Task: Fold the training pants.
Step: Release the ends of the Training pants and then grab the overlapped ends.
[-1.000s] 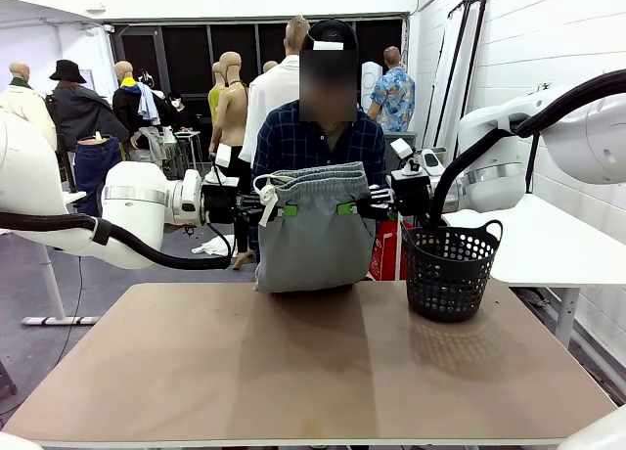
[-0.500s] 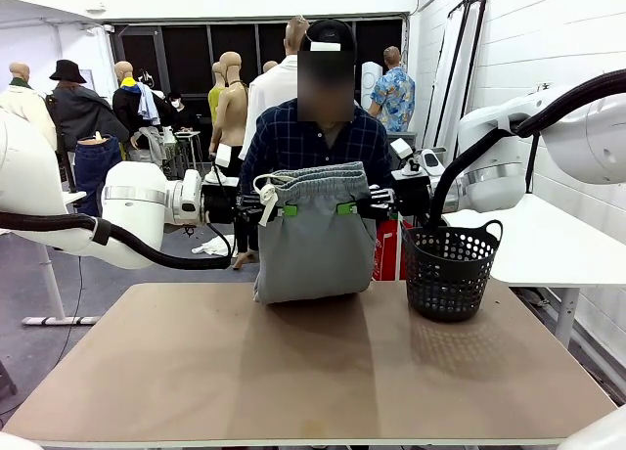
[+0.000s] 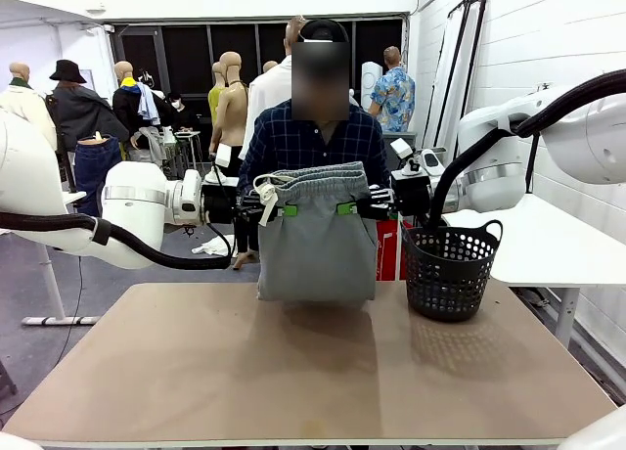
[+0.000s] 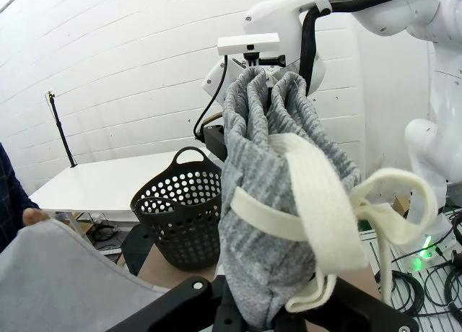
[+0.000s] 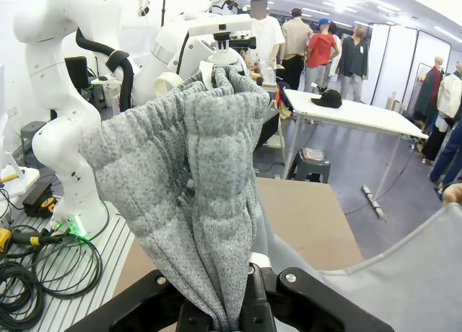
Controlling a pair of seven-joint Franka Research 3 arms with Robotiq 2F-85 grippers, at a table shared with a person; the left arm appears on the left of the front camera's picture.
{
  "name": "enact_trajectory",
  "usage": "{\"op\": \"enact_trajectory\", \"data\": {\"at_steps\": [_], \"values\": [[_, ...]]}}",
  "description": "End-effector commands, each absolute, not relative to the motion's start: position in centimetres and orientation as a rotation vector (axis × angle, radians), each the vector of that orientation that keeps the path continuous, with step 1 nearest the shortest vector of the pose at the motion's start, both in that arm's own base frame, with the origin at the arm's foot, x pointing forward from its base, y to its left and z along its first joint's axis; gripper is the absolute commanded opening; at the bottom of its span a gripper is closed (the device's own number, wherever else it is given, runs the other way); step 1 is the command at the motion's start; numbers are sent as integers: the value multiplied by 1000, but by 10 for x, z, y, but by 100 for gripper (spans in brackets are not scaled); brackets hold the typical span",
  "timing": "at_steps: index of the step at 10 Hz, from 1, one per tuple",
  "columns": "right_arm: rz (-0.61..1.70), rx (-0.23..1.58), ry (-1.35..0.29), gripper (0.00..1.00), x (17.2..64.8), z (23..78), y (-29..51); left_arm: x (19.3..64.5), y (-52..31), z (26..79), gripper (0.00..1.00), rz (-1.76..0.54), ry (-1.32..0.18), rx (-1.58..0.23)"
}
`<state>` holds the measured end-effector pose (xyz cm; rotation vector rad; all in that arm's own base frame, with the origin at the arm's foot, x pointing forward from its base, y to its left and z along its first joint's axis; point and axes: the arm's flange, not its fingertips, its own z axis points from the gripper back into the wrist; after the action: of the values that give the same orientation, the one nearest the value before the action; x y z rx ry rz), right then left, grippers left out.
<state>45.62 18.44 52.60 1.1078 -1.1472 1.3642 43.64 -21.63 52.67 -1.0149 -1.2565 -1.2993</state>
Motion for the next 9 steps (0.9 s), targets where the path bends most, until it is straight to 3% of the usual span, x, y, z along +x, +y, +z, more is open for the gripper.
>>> {"op": "enact_trajectory", "data": {"at_steps": [1, 9], "values": [[1368, 1114, -1148, 0, 455, 528, 185, 433, -215, 527, 0, -1290, -1296, -1014], [1368, 1114, -1148, 0, 455, 528, 185, 433, -215, 527, 0, -1290, -1296, -1014]]}}
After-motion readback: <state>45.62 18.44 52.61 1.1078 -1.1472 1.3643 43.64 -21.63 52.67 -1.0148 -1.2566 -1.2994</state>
